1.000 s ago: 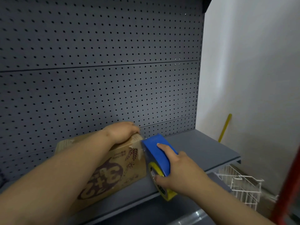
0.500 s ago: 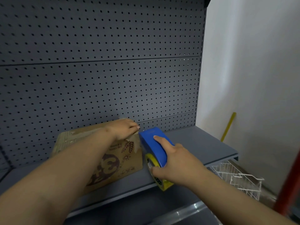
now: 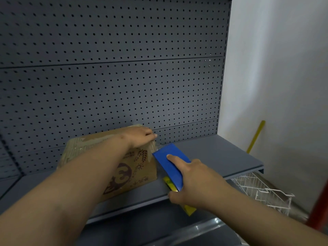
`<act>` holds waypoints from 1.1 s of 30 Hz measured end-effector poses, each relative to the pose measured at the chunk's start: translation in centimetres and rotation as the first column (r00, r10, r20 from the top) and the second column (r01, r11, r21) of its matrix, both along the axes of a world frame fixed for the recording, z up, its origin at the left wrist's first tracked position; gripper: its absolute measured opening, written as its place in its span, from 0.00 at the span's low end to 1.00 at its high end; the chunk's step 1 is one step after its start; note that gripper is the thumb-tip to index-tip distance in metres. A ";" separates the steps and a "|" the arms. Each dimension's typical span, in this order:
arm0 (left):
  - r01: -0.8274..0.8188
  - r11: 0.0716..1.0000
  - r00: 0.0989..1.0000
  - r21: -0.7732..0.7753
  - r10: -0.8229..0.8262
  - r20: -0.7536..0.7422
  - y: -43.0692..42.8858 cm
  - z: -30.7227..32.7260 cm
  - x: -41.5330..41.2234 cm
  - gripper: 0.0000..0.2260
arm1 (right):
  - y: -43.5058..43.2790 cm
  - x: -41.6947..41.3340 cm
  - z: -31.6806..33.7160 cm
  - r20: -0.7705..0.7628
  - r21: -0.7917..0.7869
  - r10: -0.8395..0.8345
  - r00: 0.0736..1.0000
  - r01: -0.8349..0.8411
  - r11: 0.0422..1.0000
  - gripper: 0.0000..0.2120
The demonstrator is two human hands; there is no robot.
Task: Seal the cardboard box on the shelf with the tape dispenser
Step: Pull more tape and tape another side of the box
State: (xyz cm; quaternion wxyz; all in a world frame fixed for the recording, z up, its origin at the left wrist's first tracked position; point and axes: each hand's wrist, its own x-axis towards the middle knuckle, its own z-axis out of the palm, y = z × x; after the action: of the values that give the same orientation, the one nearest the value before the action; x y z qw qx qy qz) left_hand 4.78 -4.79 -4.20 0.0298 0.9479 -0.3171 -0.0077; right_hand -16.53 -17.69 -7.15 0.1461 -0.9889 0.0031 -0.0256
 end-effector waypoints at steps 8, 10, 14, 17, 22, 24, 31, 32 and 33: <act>0.032 0.999 0.999 0.027 -0.033 0.042 0.1 -0.3 -0.3 0.22 | -1.4 3.8 2.3 -0.036 -0.113 -0.041 0.999 0.036 0.993 0.36; 0.034 0.999 0.996 0.033 -0.037 0.078 -0.1 -0.4 -0.2 0.20 | -1.4 4.3 3.1 -0.012 -0.055 0.002 1.000 -0.002 0.998 0.33; 0.042 0.999 0.997 0.009 -0.043 0.063 0.3 -0.7 0.6 0.19 | -2.3 3.8 1.1 -0.126 -0.138 0.017 0.992 -0.035 0.990 0.31; 0.075 0.996 0.993 -0.039 -0.072 0.090 0.2 -0.7 0.7 0.19 | -5.7 3.8 0.4 0.060 -0.072 -0.201 0.978 0.205 0.976 0.35; 0.300 0.953 0.929 0.039 -0.301 0.214 0.1 -1.4 0.5 0.18 | -7.8 5.6 3.5 0.248 0.101 -0.221 0.943 0.201 0.974 0.35; 0.380 0.922 0.906 0.079 -0.388 0.171 0.1 -1.5 0.7 0.17 | -7.8 6.4 3.8 0.275 0.145 -0.227 0.934 0.193 0.970 0.34; 0.411 0.895 0.900 0.175 -0.429 0.080 0.4 -1.5 0.7 0.14 | -7.3 8.5 3.3 0.335 0.312 -0.263 0.905 0.157 0.937 0.35; 0.401 0.901 0.905 0.169 -0.418 0.082 0.3 -1.5 0.6 0.13 | -7.2 8.8 3.3 0.341 0.320 -0.265 0.902 0.154 0.935 0.35; 0.391 0.905 0.909 0.165 -0.408 0.085 0.2 -1.4 0.4 0.13 | -7.1 9.0 3.2 0.346 0.314 -0.262 0.901 0.152 0.937 0.35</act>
State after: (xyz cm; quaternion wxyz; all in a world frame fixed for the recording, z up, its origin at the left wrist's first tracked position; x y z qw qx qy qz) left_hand 5.19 -4.56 -5.57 -0.0598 0.8611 -0.5046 0.0193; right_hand -7.50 -24.75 -3.95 0.2784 -0.9280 0.0843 -0.2330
